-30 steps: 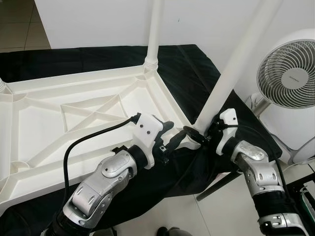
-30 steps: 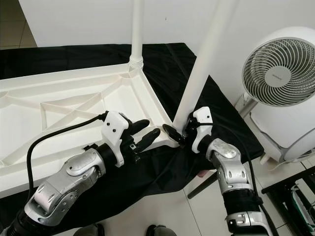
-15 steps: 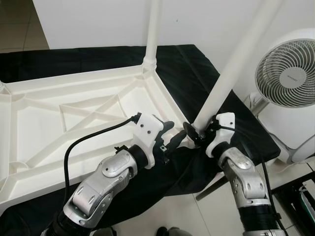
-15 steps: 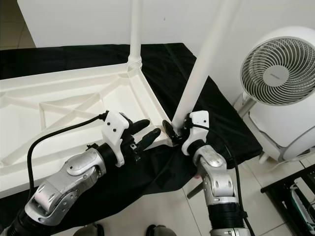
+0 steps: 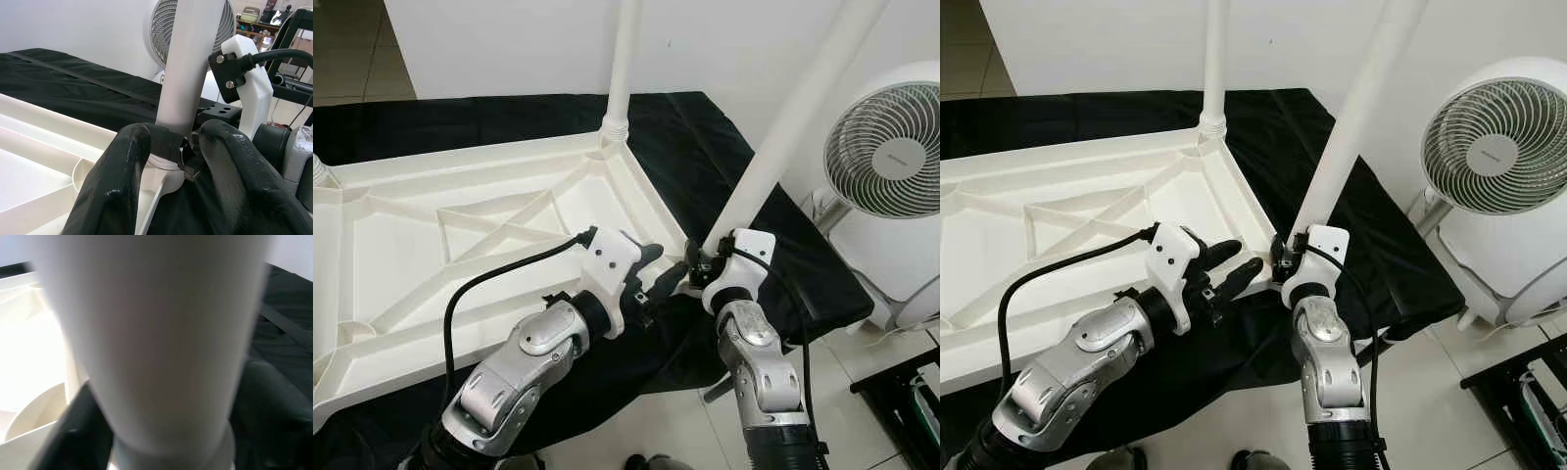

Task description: Building children table

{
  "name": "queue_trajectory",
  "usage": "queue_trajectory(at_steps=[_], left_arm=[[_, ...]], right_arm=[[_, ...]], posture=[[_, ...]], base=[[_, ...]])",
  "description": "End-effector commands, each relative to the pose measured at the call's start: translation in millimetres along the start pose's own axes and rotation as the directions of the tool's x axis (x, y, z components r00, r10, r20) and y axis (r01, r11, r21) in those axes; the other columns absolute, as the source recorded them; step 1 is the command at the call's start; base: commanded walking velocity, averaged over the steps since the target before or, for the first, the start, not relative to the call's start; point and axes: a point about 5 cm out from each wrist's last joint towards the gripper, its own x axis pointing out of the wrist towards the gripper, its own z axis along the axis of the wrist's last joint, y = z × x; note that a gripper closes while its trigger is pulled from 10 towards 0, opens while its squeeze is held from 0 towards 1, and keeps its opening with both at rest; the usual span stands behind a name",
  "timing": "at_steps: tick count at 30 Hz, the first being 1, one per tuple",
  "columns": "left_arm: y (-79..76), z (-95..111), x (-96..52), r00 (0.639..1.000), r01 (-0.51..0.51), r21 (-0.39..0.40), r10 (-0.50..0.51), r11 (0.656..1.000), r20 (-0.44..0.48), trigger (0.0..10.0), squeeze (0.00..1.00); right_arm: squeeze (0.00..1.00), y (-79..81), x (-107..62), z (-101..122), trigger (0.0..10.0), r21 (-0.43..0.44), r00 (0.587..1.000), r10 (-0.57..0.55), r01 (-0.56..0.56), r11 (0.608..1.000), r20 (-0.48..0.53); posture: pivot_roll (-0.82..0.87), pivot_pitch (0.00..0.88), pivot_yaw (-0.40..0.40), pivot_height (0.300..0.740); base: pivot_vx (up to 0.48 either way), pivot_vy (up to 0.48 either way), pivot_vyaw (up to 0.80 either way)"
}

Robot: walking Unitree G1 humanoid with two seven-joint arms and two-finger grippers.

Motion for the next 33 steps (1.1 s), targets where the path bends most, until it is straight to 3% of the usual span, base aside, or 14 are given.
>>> queue_trajectory(at_steps=[1, 8, 9, 10, 11, 13, 15, 17, 23, 29, 30, 31, 32, 33], left_arm=[[-9.6, -1, 1.0, 0.994, 0.109, -0.01, -0.11, 0.994, -0.002, 10.0, 0.0], [-9.2, -2, 2.5, 0.995, 0.104, -0.013, -0.104, 0.995, 0.002, 10.0, 0.0], [-9.1, -1, 2.6, 0.995, 0.103, -0.013, -0.103, 0.995, 0.003, 10.0, 0.0], [-9.1, -1, 2.6, 0.995, 0.103, -0.013, -0.103, 0.995, 0.003, 10.0, 0.0], [-8.7, -1, 2.7, 0.995, 0.102, -0.013, -0.102, 0.995, 0.003, 10.0, 0.0], [-8.3, -1, 2.7, 0.995, 0.101, -0.012, -0.101, 0.995, 0.003, 10.0, 0.0], [-6.9, -1, 2.7, 0.995, 0.102, -0.009, -0.102, 0.995, 0.003, 10.0, 0.0], [-6.9, -1, 2.7, 0.995, 0.102, -0.009, -0.102, 0.995, 0.003, 10.0, 0.0], [-4.8, 1, 3.1, 0.994, 0.107, 0.0, -0.107, 0.994, 0.005, 10.0, 0.0], [-4.3, 1, 2.8, 0.994, 0.108, -0.001, -0.108, 0.994, 0.003, 10.0, 0.0], [-3.8, 1, 2.7, 0.994, 0.107, -0.001, -0.107, 0.994, 0.003, 10.0, 0.0], [-3.8, 1, 2.7, 0.994, 0.107, -0.001, -0.107, 0.994, 0.003, 10.0, 0.0], [-3.3, 1, 2.3, 0.994, 0.106, -0.001, -0.106, 0.994, 0.002, 10.0, 0.0], [-3.3, 1, 2.3, 0.994, 0.106, -0.001, -0.106, 0.994, 0.002, 10.0, 0.0]], right_arm=[[1.0, -4.5, -4.1, -9, 10.0, 0.013, 0.999, 0.009, -0.008, 1.0, -0.042], [1.0, -10.3, -0.3, -2, 10.0, 0.004, 0.991, 0.128, -0.128, 0.992, -0.03], [0.42, -12.4, 1.2, 1, 10.0, -0.017, 0.986, 0.168, -0.169, 0.986, -0.016], [0.42, -12.4, 1.2, 1, 10.0, -0.017, 0.986, 0.168, -0.169, 0.986, -0.016], [0.0, -16.0, 3.1, 3, 10.0, -0.025, 0.974, 0.227, -0.227, 0.974, -0.012], [0.0, -19.4, 4.6, 5, 10.0, -0.043, 0.966, 0.259, -0.259, 0.965, 0.002], [0.0, -31.8, 8.8, 13, 10.0, -0.118, 0.913, 0.406, -0.399, 0.909, 0.039], [0.0, -31.8, 8.8, 13, 10.0, -0.118, 0.913, 0.406, -0.399, 0.909, 0.039], [0.0, -45.5, 18.5, 15, 10.0, -0.188, 0.827, 0.562, -0.551, 0.813, 0.005], [0.0, -44.7, 21.3, 11, 10.0, -0.188, 0.795, 0.607, -0.599, 0.778, -0.022], [0.0, -44.5, 23.0, 9, 8.9, -0.195, 0.787, 0.616, -0.609, 0.769, -0.032], [0.0, -44.5, 23.0, 9, 8.9, -0.195, 0.787, 0.616, -0.609, 0.769, -0.032], [0.0, -44.1, 24.5, 6, 5.5, -0.19, 0.776, 0.629, -0.625, 0.757, -0.046], [0.0, -44.1, 24.5, 6, 5.5, -0.19, 0.776, 0.629, -0.625, 0.757, -0.046]], posture=[[0.04, 0.093, -0.104, 0.74], [0.04, 0.077, -0.112, 0.74], [0.04, 0.077, -0.112, 0.74], [0.04, 0.077, -0.112, 0.74], [0.04, 0.071, -0.11, 0.74], [0.04, 0.067, -0.108, 0.74], [0.05, 0.06, -0.106, 0.74], [0.05, 0.06, -0.106, 0.74], [0.05, 0.047, -0.094, 0.74], [0.06, 0.041, -0.091, 0.74], [0.06, 0.04, -0.089, 0.74], [0.06, 0.04, -0.089, 0.74], [0.06, 0.038, -0.085, 0.74], [0.06, 0.038, -0.085, 0.74]], base=[[0.0, 0.0, 0.0], [0.0, 0.0, 0.0], [0.0, 0.0, 0.0], [0.0, 0.0, 0.0], [0.0, 0.0, 0.0], [0.0, 0.0, 0.0], [0.0, 0.0, 0.0], [0.0, 0.0, 0.0], [0.0, 0.0, 0.0], [0.0, 0.0, 0.0], [0.0, 0.0, 0.0], [0.0, 0.0, 0.0], [0.0, 0.0, 0.0], [0.0, 0.0, 0.0]])
